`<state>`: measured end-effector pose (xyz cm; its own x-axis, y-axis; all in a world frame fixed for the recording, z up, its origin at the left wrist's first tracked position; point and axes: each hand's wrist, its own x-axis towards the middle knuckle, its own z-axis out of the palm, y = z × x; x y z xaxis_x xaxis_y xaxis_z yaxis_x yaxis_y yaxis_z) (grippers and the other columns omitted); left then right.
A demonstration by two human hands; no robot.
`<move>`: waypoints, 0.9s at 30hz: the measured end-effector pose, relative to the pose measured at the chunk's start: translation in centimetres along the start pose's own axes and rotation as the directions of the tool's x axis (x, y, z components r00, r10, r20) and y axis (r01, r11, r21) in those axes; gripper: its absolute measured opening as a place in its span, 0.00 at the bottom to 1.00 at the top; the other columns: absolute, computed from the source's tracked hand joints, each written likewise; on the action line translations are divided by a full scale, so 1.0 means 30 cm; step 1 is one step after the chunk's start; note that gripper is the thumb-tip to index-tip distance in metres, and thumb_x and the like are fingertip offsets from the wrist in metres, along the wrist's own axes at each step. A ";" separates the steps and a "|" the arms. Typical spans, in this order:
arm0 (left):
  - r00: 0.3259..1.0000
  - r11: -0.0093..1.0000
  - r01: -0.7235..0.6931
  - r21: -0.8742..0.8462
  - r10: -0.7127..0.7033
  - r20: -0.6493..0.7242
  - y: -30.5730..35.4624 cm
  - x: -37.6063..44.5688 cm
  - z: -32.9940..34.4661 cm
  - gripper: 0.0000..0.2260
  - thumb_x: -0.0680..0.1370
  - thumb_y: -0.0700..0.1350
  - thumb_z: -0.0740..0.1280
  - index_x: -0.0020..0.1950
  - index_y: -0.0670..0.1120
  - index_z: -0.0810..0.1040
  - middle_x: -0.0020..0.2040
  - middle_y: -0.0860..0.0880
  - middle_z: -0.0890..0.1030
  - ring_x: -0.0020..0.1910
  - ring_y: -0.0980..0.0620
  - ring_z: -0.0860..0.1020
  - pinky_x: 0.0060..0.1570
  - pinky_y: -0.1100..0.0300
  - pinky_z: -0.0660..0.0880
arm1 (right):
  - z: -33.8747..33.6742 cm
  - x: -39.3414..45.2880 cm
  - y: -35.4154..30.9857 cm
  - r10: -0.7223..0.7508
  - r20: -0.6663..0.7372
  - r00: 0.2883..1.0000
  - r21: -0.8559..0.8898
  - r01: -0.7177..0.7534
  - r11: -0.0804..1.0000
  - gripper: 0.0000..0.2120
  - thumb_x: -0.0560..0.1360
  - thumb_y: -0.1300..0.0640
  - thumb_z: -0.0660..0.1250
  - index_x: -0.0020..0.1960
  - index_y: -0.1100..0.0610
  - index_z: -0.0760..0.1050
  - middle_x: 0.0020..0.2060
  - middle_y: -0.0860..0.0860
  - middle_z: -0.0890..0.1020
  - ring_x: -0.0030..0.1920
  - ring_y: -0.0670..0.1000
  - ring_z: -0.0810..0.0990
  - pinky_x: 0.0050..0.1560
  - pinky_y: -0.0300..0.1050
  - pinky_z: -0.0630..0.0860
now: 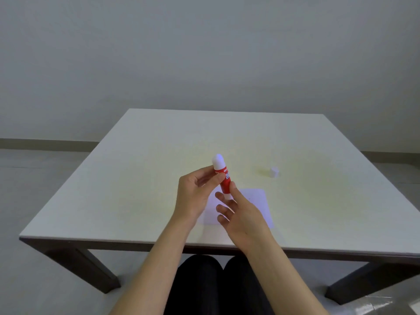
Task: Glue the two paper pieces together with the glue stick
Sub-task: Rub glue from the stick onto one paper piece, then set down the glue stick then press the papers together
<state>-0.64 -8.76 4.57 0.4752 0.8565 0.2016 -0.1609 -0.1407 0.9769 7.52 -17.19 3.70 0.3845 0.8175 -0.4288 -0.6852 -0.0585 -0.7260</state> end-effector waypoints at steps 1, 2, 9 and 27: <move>1.000 0.999 -0.022 0.025 0.022 0.001 0.010 0.011 -0.012 0.06 0.73 0.43 0.71 0.40 0.54 0.86 0.40 0.56 0.87 0.44 0.62 0.83 0.43 0.76 0.72 | -0.011 -0.005 -0.006 -0.033 -0.007 0.999 -0.065 0.033 0.997 0.10 0.75 0.49 0.66 0.49 0.55 0.80 0.43 0.51 0.82 0.31 0.48 0.77 0.38 0.42 0.71; 0.999 0.997 -0.047 0.063 0.047 -0.001 0.022 0.025 -0.026 0.05 0.73 0.45 0.71 0.39 0.51 0.85 0.38 0.54 0.87 0.43 0.61 0.83 0.44 0.75 0.72 | -0.022 -0.010 -0.013 -0.067 -0.013 0.998 -0.104 0.065 0.993 0.09 0.75 0.51 0.67 0.51 0.55 0.79 0.45 0.51 0.81 0.32 0.49 0.77 0.38 0.42 0.71; 0.940 0.874 0.048 0.484 0.125 -0.319 -0.007 0.231 -0.153 0.03 0.71 0.48 0.71 0.40 0.50 0.81 0.28 0.57 0.82 0.40 0.62 0.81 0.40 0.69 0.70 | -0.081 -0.064 -0.010 -0.148 -0.055 0.987 -0.188 0.135 0.973 0.07 0.75 0.59 0.66 0.53 0.54 0.78 0.42 0.50 0.81 0.32 0.50 0.77 0.36 0.42 0.71; 0.924 0.825 0.142 0.547 0.087 -0.371 -0.147 0.273 -0.199 0.05 0.70 0.46 0.71 0.39 0.52 0.76 0.26 0.62 0.78 0.34 0.70 0.76 0.34 0.68 0.66 | -0.093 -0.089 0.025 -0.200 0.064 0.978 -0.370 0.209 0.905 0.07 0.74 0.64 0.67 0.47 0.55 0.81 0.41 0.52 0.78 0.30 0.48 0.74 0.34 0.39 0.72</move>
<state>-1.19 1.84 1.49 0.1038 0.9638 0.2454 0.4083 -0.2663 0.8731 7.72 -21.01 2.79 0.4735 0.8474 -0.2401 -0.3110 -0.0941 -0.9457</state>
